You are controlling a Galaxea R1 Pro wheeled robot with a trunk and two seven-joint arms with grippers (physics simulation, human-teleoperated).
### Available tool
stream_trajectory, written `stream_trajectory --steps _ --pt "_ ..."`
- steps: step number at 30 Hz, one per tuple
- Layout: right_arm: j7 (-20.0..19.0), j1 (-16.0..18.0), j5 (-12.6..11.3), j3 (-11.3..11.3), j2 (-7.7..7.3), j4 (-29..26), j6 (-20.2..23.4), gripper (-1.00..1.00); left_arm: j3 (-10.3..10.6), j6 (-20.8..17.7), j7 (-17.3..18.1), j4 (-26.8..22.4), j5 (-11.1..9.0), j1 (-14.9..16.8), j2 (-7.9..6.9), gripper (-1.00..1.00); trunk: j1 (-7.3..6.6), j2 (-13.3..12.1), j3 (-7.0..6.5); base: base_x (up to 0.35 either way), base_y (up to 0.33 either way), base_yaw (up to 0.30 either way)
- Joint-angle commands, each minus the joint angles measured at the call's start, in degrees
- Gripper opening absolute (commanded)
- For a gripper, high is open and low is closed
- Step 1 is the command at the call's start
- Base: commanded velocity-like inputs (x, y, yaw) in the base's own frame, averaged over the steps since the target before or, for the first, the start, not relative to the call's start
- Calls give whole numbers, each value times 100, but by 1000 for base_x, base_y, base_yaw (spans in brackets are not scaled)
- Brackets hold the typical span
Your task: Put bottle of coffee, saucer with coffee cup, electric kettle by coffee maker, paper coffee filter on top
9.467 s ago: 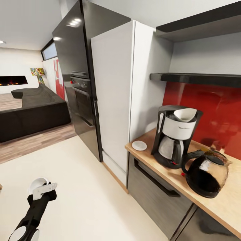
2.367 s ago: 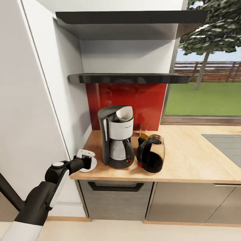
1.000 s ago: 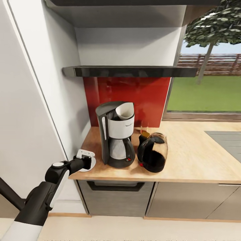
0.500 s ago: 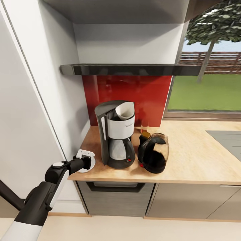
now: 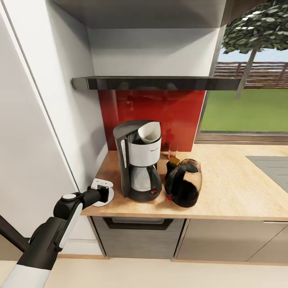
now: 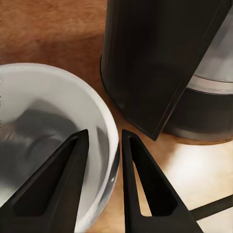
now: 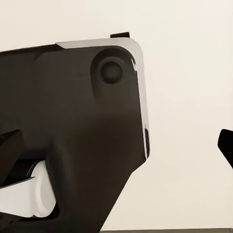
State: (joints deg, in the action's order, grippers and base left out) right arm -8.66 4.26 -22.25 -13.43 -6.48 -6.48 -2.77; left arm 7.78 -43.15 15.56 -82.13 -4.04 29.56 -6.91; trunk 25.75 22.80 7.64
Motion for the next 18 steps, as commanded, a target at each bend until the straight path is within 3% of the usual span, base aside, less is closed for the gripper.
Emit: stream_trajectory --steps 1,11,12,18 --pt "-20 5 -60 -46 -3 7 -22 100 5 -35 -18 -5 -42 6 -4 -100 3 12 12 0 0 0" --pt "-21 5 -60 -46 -3 7 -22 100 7 -37 -36 37 -44 6 -4 -100 3 12 12 0 0 0" --pt "-22 5 -60 -46 -3 7 -22 100 9 -36 -44 41 -44 6 -4 100 3 12 12 0 0 0" --pt "-22 5 -60 -46 -3 7 -22 100 5 -42 -88 56 -44 5 -5 100 3 12 12 0 0 0"
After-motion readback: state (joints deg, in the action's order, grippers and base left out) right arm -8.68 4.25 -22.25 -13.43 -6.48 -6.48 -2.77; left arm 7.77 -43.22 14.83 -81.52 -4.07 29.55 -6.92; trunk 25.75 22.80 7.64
